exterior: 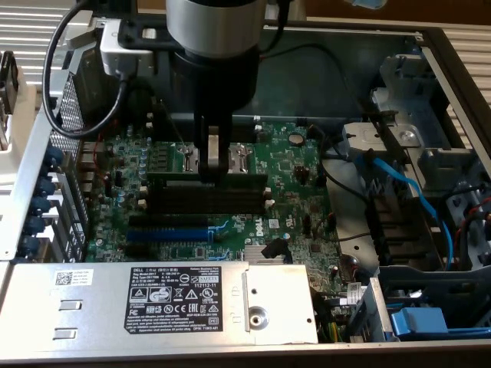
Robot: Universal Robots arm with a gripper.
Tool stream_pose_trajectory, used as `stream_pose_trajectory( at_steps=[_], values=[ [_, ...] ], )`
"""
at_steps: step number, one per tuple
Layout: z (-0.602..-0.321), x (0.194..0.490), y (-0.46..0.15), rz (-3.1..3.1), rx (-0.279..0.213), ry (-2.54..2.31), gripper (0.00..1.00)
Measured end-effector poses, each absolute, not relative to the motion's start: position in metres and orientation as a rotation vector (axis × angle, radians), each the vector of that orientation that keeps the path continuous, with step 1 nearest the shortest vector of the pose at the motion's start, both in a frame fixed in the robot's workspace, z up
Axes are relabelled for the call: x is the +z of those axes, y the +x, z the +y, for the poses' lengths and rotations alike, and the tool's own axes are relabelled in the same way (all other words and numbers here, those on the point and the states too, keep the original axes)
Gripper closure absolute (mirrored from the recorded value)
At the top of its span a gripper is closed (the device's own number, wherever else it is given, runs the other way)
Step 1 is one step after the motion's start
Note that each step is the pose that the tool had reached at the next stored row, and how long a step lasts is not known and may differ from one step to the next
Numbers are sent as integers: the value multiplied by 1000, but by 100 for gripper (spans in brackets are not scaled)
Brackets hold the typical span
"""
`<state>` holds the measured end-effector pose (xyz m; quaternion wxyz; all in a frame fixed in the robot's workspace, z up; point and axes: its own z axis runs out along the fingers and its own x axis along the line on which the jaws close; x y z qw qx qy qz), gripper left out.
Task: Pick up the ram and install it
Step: 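Insert the ram into the slot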
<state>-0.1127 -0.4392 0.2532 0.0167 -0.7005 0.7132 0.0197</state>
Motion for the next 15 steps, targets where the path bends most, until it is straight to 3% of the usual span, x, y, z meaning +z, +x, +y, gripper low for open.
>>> stream_pose_trajectory(
  at_steps=[15],
  values=[
    [-442, 252, -111, 2220, 62, -2184, 88]
  ],
)
